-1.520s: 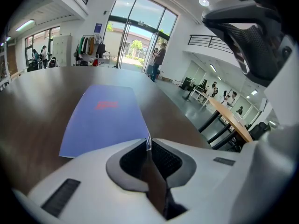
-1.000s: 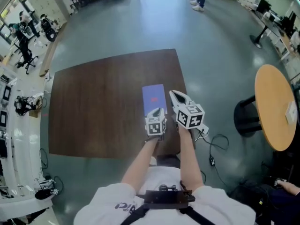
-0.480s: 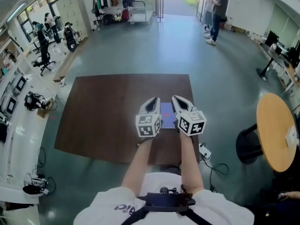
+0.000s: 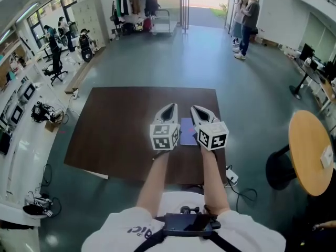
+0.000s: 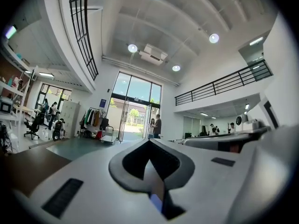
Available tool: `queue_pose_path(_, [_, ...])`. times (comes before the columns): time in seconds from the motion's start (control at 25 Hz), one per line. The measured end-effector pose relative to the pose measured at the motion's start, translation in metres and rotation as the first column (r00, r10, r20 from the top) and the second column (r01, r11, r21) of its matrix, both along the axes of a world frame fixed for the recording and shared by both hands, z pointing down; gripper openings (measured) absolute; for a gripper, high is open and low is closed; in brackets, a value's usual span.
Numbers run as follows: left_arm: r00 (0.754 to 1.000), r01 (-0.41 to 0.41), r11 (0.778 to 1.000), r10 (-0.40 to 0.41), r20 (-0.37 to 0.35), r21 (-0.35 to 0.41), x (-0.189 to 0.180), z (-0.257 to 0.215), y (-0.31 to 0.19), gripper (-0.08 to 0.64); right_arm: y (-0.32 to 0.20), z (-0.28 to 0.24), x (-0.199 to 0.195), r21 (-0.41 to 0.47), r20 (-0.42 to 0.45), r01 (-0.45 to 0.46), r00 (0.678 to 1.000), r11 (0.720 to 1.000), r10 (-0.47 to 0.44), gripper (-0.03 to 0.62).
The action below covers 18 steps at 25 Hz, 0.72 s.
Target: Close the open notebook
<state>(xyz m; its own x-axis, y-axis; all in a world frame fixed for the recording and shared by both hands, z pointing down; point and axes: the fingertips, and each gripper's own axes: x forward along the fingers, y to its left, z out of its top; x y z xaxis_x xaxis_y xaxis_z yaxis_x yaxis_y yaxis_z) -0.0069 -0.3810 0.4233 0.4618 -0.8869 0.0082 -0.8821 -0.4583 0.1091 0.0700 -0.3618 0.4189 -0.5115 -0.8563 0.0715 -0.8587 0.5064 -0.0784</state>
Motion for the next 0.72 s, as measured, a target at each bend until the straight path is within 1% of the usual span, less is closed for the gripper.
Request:
queue_pose_path(0.32, [1.0, -0.003, 0.999, 0.003, 0.016, 0.045, -0.011, -0.019, 0.002, 0.006, -0.002, -0.012, -0.018, 0.021, -0.021, 0.013, 1.0, 1.0, -0.012, 0.003])
queue_pose_path(0.72, [0.999, -0.012, 0.999, 0.011, 0.035, 0.04, -0.01, -0.022, 0.007, 0.006, 0.001, -0.021, -0.02, 0.038, -0.025, 0.008, 1.0, 0.999, -0.007, 0.003])
